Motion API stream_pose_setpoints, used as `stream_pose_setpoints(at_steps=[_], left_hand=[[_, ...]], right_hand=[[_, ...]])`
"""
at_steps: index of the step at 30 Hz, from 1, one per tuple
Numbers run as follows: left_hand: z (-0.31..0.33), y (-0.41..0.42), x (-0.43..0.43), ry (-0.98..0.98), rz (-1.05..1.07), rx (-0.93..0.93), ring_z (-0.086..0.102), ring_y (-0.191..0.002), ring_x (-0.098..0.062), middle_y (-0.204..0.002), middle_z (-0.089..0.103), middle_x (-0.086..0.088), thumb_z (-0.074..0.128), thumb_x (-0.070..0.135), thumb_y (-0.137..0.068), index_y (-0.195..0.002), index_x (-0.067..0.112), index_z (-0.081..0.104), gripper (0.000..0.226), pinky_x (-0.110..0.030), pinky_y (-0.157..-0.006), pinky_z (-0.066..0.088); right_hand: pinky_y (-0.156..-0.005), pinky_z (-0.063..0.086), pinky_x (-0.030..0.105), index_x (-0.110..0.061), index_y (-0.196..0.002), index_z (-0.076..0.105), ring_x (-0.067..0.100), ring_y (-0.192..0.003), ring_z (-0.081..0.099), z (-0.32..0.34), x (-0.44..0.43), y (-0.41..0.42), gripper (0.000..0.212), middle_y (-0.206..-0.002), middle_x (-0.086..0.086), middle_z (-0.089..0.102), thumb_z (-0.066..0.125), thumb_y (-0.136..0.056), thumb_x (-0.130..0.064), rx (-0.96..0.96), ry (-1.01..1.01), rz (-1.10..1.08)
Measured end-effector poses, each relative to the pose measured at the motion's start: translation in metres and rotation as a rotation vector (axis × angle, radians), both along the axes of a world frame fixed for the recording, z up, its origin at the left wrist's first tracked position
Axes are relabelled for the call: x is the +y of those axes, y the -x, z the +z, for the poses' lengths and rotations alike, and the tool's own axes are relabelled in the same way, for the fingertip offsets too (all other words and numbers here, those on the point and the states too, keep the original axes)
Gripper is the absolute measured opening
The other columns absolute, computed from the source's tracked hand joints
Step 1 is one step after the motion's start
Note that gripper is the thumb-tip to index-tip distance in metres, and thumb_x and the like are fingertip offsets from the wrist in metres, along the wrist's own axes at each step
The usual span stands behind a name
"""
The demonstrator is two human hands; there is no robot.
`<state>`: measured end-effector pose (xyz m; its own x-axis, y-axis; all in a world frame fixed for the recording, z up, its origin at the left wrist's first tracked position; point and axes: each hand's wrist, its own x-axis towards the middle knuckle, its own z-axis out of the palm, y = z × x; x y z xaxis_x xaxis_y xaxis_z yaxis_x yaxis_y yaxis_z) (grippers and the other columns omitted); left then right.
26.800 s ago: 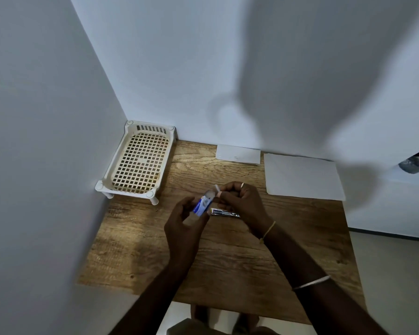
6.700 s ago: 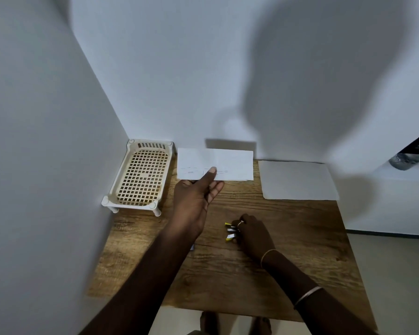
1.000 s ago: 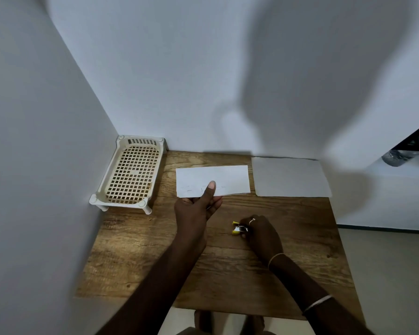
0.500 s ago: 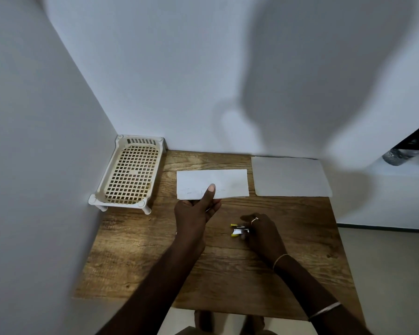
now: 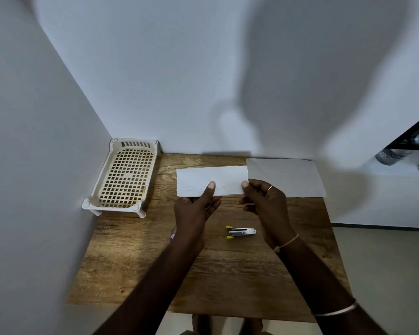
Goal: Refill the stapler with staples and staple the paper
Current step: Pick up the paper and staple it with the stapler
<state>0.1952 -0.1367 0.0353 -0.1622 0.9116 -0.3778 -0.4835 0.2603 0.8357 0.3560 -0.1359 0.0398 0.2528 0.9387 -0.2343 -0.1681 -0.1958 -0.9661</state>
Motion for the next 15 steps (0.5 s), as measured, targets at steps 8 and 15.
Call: stream_pose_setpoints(at_steps=[8, 15], left_hand=[[0.010, 0.005, 0.009, -0.010, 0.034, -0.076, 0.076, -0.093, -0.030, -0.095, 0.077, -0.011, 0.078, 0.029, -0.089, -0.118, 0.003, 0.070, 0.039, -0.038, -0.080, 0.063], [0.005, 0.011, 0.038, -0.001, 0.085, -0.007, 0.076, -0.085, -0.027, -0.082, 0.069, -0.009, 0.074, 0.025, -0.094, -0.091, 0.009, 0.066, 0.018, -0.037, -0.076, 0.063]], right_hand=[[-0.061, 0.057, 0.027, -0.013, -0.103, 0.074, 0.017, -0.067, 0.069, 0.002, 0.013, -0.010, 0.015, -0.076, 0.003, 0.073, 0.076, -0.088, -0.015, 0.098, -0.050, -0.077], [-0.059, 0.056, 0.026, -0.009, -0.101, 0.072, 0.020, -0.066, 0.070, -0.008, 0.041, -0.017, 0.015, -0.071, 0.004, 0.072, 0.077, -0.087, -0.014, 0.054, -0.052, -0.109]])
